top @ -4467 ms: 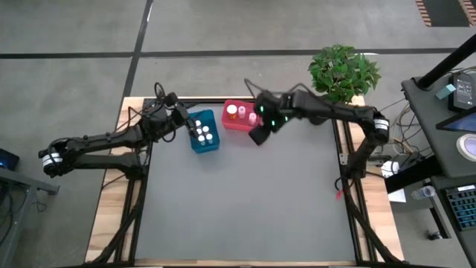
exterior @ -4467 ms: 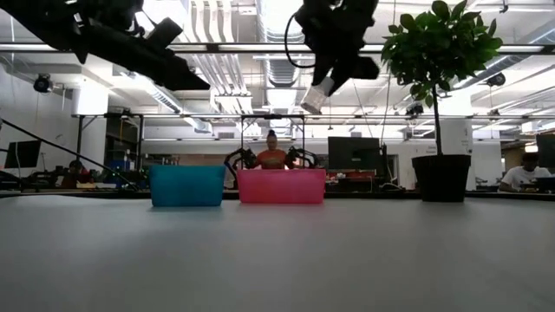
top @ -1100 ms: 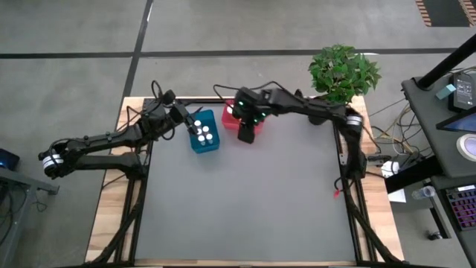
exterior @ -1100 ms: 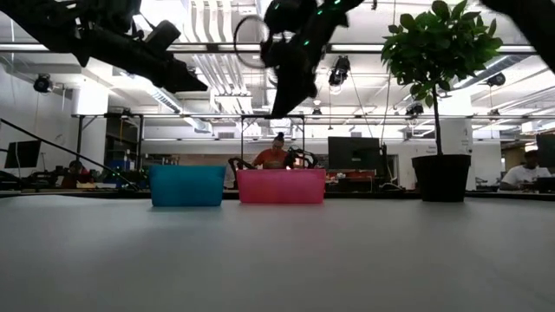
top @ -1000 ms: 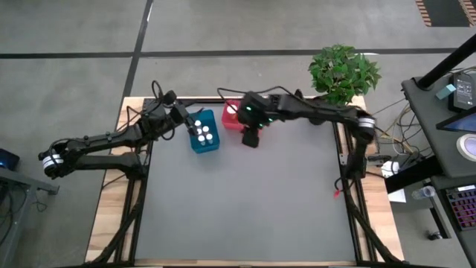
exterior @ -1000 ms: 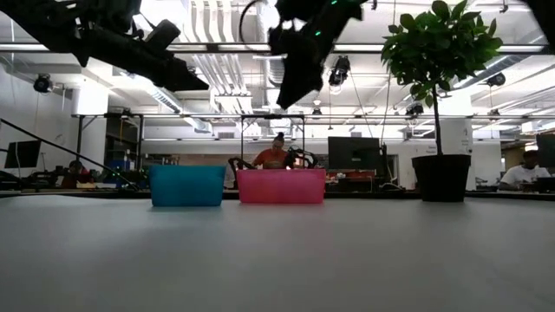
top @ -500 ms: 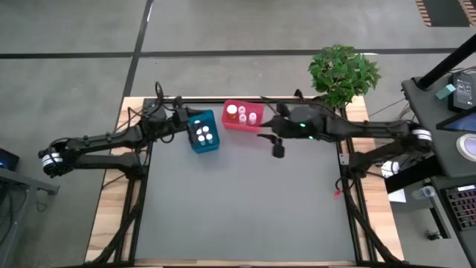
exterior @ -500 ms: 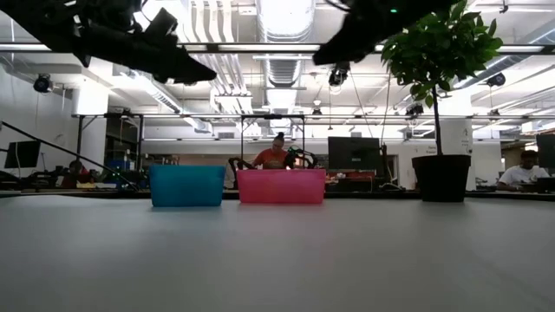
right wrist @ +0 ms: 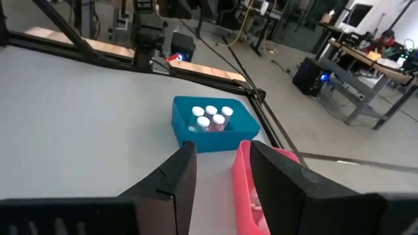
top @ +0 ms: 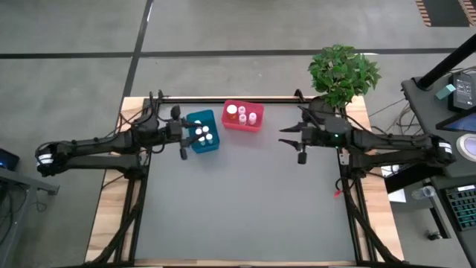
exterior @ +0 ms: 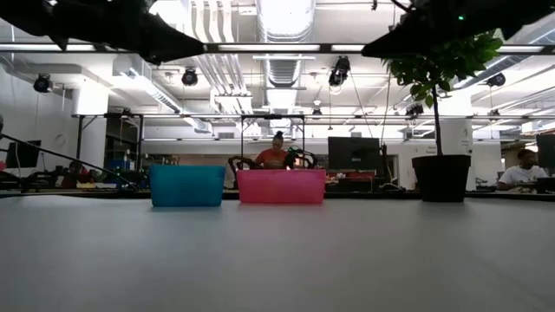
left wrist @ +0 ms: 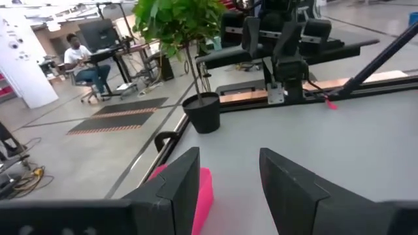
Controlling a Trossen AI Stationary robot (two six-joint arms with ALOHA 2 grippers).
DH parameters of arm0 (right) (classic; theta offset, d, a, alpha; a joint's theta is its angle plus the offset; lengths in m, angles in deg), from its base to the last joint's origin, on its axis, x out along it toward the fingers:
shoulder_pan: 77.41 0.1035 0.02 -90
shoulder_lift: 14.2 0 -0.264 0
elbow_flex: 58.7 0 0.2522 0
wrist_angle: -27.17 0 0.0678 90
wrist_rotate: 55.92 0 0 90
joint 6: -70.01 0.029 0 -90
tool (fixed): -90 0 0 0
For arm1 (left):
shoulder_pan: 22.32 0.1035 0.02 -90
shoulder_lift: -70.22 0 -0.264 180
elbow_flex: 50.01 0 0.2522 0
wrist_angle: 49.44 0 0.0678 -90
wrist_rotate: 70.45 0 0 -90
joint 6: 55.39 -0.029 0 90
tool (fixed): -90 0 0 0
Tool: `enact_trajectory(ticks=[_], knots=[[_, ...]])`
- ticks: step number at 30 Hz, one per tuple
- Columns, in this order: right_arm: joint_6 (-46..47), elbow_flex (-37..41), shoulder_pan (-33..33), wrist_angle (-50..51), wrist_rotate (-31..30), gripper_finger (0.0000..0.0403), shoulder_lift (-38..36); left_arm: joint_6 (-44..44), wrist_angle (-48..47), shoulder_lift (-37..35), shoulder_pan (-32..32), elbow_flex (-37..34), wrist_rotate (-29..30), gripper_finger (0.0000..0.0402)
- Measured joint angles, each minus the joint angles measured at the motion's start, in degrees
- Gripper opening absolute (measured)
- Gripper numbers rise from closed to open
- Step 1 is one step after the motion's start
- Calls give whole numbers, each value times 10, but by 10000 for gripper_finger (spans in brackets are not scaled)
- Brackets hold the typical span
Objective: Pick and place medicine bottles into bin by pill shape (circle, oval)
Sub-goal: Return to Home Position
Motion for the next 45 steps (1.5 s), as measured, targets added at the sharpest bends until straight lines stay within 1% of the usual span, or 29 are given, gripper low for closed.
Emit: enact_trajectory(ticks=[5, 10, 16, 21, 23, 27, 32, 38, 42, 45], knots=[[1, 43, 0, 0, 5, 132, -61, 1, -51, -46, -1, -2, 1, 141], [-5, 78, 0, -1, 6, 132, -119, 3, -53, -82, -1, -25, 1, 141], [-6, 106, 0, 0, 33, 132, -180, 4, -4, -122, -1, -78, 1, 141], [-8, 128, 0, 1, 92, 132, -230, 5, 47, -152, -1, -121, 2, 141], [-8, 142, 0, 1, 104, 132, -253, 5, 64, -163, -1, -136, 3, 141], [-4, 168, 0, 3, 114, 132, -299, 19, 77, -184, -1, -157, 3, 141], [5, 208, 0, 5, 155, 131, -354, 36, 77, -221, -1, -181, 3, 141], [4, 265, 0, 11, 212, 111, -400, 35, 78, -256, -1, -222, 0, 141], [7, 290, 0, 3, 216, 94, -422, 48, 98, -276, -1, -257, -8, 141], [7, 302, 0, -1, 217, 81, -436, 49, 130, -292, -1, -273, -41, 137]])
